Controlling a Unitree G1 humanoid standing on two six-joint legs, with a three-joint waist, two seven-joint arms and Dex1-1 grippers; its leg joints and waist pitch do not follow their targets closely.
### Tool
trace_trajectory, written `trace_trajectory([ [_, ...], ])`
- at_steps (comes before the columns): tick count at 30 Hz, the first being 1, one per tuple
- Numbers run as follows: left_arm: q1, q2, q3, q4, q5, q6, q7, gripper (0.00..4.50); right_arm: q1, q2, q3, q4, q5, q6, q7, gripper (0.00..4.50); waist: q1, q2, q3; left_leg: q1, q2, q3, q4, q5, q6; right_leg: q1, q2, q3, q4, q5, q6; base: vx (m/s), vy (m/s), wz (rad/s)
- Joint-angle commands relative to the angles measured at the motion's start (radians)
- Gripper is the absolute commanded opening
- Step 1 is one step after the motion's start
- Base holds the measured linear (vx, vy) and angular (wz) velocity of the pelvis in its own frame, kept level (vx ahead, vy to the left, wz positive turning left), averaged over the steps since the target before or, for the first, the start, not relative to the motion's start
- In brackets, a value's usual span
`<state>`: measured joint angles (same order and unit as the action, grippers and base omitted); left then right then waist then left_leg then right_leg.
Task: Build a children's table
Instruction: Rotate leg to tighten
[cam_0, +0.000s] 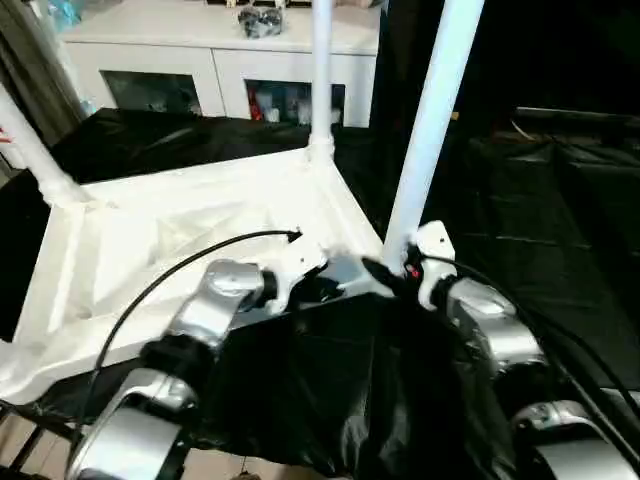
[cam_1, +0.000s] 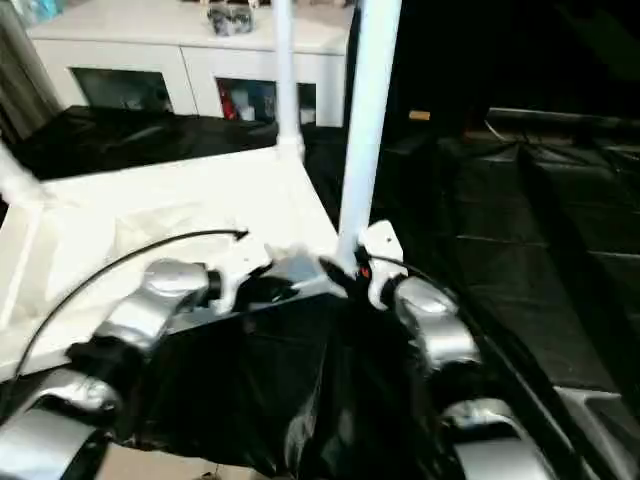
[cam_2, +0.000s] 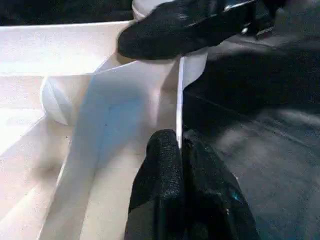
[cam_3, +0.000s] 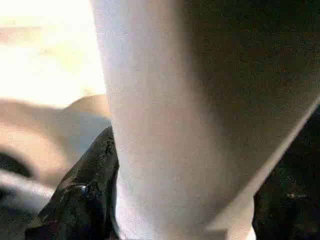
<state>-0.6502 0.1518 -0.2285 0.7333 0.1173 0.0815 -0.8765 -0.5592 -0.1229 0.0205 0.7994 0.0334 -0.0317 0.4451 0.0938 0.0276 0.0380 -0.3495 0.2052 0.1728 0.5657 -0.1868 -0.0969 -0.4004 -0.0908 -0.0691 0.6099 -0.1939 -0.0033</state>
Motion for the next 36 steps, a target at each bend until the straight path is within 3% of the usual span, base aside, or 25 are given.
trace_trajectory([
  [1,-0.049,-0.078,0.023,-0.017,-0.026,-0.013,0.102,0.0,0.017,0.097,0.078,0.064,-0.042,0.008,-0.008,2.75,0.003,-0.011,-0.049,-0.006,0.015,-0.002,-0.066,-0.217,0.03,0.046,-0.051,0.04,-0.093,-0.303,-0.168,0.0,0.0,0.0],
  [3,-0.047,-0.082,0.019,-0.018,-0.026,-0.02,0.091,0.0,0.013,0.105,0.073,0.069,-0.037,-0.004,-0.008,2.75,0.003,-0.011,-0.051,-0.007,0.014,-0.001,-0.064,-0.209,0.041,0.047,-0.051,0.04,-0.089,-0.268,-0.178,0.0,0.0,0.0],
  [4,-0.046,-0.084,0.015,-0.015,-0.026,-0.029,0.083,0.0,0.008,0.111,0.068,0.078,-0.031,-0.014,-0.011,3.31,0.003,-0.01,-0.051,-0.008,0.014,-0.001,-0.064,-0.205,0.044,0.048,-0.051,0.04,-0.088,-0.258,-0.181,0.0,0.0,0.0],
  [7,-0.026,-0.07,-0.002,-0.038,-0.037,-0.048,0.018,0.0,0.008,0.105,0.057,0.068,0.002,-0.011,0.051,3.47,0.001,-0.008,-0.051,-0.009,0.015,-0.001,-0.064,-0.212,0.057,0.049,-0.05,0.039,-0.088,-0.25,-0.186,0.0,0.0,0.0],
  [11,-0.002,-0.037,-0.015,-0.069,-0.055,-0.056,-0.062,0.0,0.011,0.067,0.078,0.05,-0.012,-0.044,0.12,3.93,-0.001,-0.007,-0.052,-0.011,0.017,-0.002,-0.064,-0.206,0.061,0.051,-0.051,0.039,-0.085,-0.226,-0.196,0.0,0.0,0.0],
  [18,0.033,0.03,-0.025,-0.123,-0.091,-0.057,-0.217,0.0,0.037,-0.021,0.121,0.001,0.0,-0.094,0.34,3.93,0.003,-0.009,-0.055,-0.011,0.019,0.002,-0.056,-0.163,0.094,0.055,-0.05,0.038,-0.073,-0.131,-0.237,0.0,0.0,0.0],
  [24,0.05,0.089,-0.03,-0.15,-0.11,-0.04,-0.325,0.0,0.092,-0.109,0.162,-0.113,0.054,-0.074,0.602,3.93,0.011,-0.011,-0.054,-0.012,0.023,0.005,-0.053,-0.159,0.118,0.056,-0.046,0.037,-0.069,-0.105,-0.247,0.0,0.0,0.0],
  [27,0.059,0.11,-0.033,-0.166,-0.118,-0.031,-0.359,0.0,0.113,-0.144,0.179,-0.154,0.073,-0.053,0.704,3.93,0.018,-0.011,-0.054,-0.011,0.025,0.005,-0.053,-0.158,0.118,0.054,-0.049,0.038,-0.068,-0.11,-0.256,0.0,0.0,0.0],
  [36,0.072,0.146,-0.036,-0.191,-0.132,-0.007,-0.429,0.0,0.149,-0.197,0.221,-0.236,0.098,0.019,0.839,3.22,0.026,-0.012,-0.054,-0.01,0.024,0.004,-0.054,-0.158,0.106,0.053,-0.049,0.037,-0.071,-0.14,-0.244,0.0,0.0,0.0],
])
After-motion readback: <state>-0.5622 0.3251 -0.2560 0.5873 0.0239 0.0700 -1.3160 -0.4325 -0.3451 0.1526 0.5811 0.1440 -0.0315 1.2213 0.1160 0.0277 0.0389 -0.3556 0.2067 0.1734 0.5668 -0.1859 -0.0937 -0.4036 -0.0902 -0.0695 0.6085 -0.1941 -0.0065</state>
